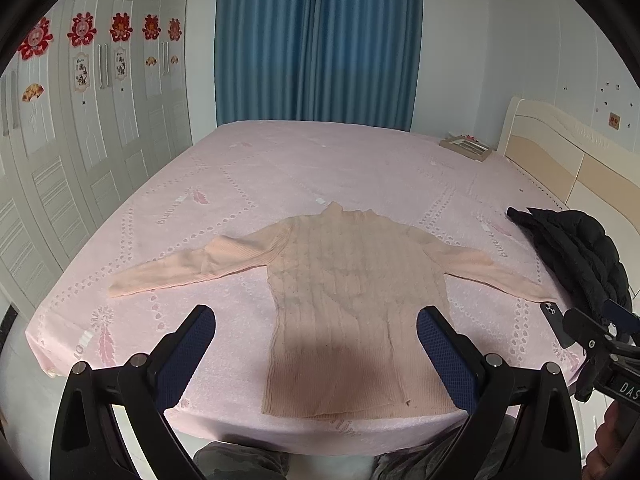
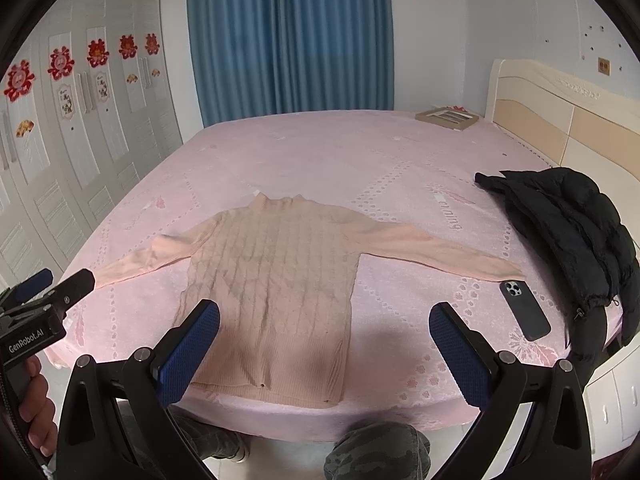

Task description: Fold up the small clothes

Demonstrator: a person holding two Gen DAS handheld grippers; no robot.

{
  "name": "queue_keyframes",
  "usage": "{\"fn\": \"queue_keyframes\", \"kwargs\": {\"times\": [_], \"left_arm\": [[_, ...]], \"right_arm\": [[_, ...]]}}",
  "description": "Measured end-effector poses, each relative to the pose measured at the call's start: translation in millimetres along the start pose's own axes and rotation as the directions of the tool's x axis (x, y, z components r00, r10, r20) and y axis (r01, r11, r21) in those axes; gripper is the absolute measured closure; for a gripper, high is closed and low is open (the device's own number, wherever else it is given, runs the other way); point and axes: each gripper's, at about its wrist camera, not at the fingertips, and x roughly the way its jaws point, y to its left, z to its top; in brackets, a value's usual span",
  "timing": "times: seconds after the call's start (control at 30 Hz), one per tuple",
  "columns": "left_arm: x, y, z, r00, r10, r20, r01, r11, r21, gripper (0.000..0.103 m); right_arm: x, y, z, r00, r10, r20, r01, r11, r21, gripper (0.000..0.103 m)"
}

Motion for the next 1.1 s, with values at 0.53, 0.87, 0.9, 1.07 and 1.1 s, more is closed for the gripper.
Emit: {"fn": "queue_keyframes", "kwargs": {"times": [0.53, 0.87, 0.9, 1.07, 1.1], "left_arm": [[0.1, -1.0, 5.1, 1.000, -0.005, 0.006, 0.005, 1.000, 0.012, 0.004], [8.8, 12.3, -0.1, 0.997, -0.074, 0.007, 0.074, 0.996, -0.039, 0.007], [12.8, 15.2, -3.0, 0.997, -0.079, 0.010, 0.080, 0.996, -0.044, 0.007], [47.2, 33.8, -18.0, 0.993, -0.108, -0.045, 0.104, 0.991, -0.085, 0.007], [57.2, 40.4, -21.0, 0.993, -0.106, -0.057, 0.100, 0.990, -0.100, 0.007]], "right_arm": [[7.4, 8.0, 7.6, 1.000, 0.031, 0.002, -0.031, 1.000, 0.000, 0.000], [14.6, 11.6, 4.8, 1.000, 0.029, 0.008, -0.029, 0.999, -0.015, 0.000], [16.7, 12.2, 3.8, 1.000, 0.025, 0.010, -0.025, 1.000, -0.018, 0.000], [35.0, 12.9, -3.6, 0.999, 0.042, 0.012, -0.042, 0.999, -0.016, 0.000], [40.4, 13.3, -5.2, 0.999, 0.048, 0.011, -0.047, 0.999, -0.015, 0.000]]}}
